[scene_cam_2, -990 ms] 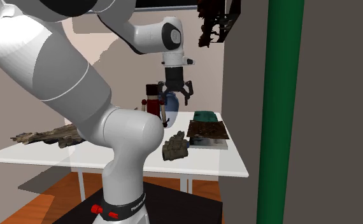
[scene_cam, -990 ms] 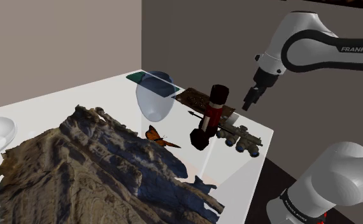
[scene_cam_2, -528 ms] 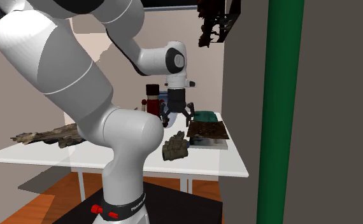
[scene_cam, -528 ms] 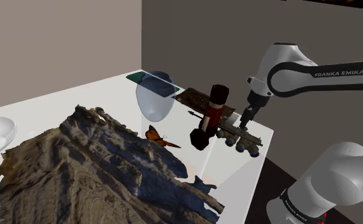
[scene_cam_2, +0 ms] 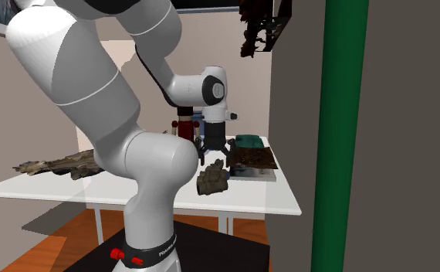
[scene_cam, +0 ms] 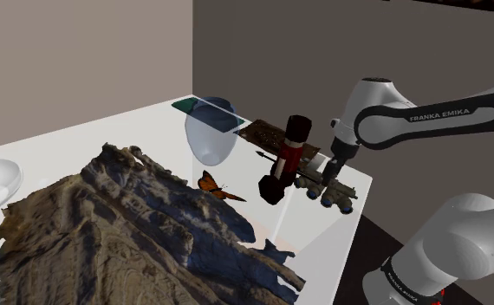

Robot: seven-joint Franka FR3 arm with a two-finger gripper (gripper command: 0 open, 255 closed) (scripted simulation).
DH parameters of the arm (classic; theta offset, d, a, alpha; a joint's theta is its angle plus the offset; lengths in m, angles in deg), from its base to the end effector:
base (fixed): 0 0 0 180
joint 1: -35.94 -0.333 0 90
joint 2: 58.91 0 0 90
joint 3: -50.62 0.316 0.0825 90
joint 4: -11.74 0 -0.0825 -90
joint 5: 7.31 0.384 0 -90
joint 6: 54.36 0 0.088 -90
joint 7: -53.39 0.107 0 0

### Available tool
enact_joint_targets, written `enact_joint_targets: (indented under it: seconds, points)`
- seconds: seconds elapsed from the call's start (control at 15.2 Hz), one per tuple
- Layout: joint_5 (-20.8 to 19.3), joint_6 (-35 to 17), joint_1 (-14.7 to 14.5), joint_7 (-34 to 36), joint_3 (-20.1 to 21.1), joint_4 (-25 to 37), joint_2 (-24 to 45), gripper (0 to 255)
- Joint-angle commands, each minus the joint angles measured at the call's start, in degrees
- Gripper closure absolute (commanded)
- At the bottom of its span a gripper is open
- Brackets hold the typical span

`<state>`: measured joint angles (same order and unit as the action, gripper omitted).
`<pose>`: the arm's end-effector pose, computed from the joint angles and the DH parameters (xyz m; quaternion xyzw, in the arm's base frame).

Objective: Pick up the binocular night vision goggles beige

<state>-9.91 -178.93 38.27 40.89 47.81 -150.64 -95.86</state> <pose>0.3219 -0.0286 0.3712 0.9966 0.0822 -0.0081 0.0027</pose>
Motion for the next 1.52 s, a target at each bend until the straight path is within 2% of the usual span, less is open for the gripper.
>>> enact_joint_targets:
  seconds: [0.0,0.07,0.13,0.73,1.45]
  points:
    - [0.0,-0.9,0.0,0.0,0.0,-0.4,0.5,0]
    - [0.0,-0.9,0.0,0.0,0.0,-0.4,0.5,0]
    - [0.0,-0.8,0.0,0.0,0.0,-0.4,0.5,255]
    - [0.0,-0.9,0.0,0.0,0.0,-0.4,0.5,255]
    - [0.3,9.7,-0.1,-0.1,0.3,5.7,-4.0,255]
